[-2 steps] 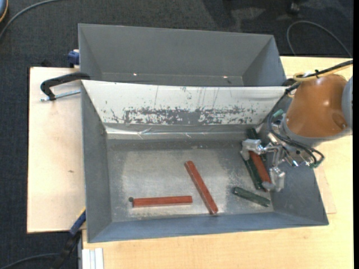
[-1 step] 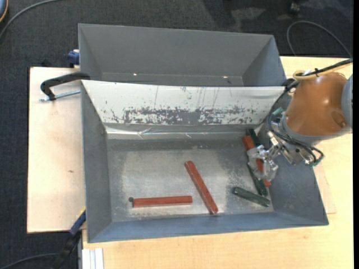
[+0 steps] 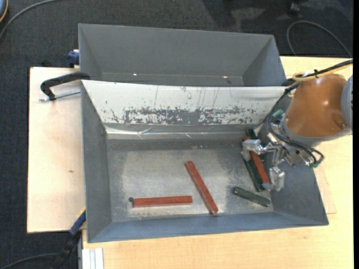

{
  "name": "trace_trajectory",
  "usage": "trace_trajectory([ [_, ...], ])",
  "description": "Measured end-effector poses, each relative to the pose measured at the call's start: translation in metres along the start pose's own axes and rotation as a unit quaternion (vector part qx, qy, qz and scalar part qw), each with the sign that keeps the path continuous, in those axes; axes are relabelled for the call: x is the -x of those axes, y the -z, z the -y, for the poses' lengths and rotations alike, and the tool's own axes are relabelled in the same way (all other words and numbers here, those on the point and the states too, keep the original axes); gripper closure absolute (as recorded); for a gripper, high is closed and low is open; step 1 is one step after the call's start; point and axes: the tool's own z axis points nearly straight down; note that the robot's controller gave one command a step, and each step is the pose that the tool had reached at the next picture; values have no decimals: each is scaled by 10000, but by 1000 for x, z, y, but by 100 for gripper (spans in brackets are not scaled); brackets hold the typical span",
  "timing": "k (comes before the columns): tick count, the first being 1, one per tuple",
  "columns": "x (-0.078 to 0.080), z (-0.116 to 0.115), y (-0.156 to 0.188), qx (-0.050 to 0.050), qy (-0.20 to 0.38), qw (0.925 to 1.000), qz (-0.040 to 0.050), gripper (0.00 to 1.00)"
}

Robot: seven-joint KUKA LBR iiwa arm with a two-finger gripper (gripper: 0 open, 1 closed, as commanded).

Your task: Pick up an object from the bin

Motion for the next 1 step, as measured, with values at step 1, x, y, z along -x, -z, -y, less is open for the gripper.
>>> trace_trajectory([
  [1, -29, -43, 0, 6, -976, 9952, -9, 0],
])
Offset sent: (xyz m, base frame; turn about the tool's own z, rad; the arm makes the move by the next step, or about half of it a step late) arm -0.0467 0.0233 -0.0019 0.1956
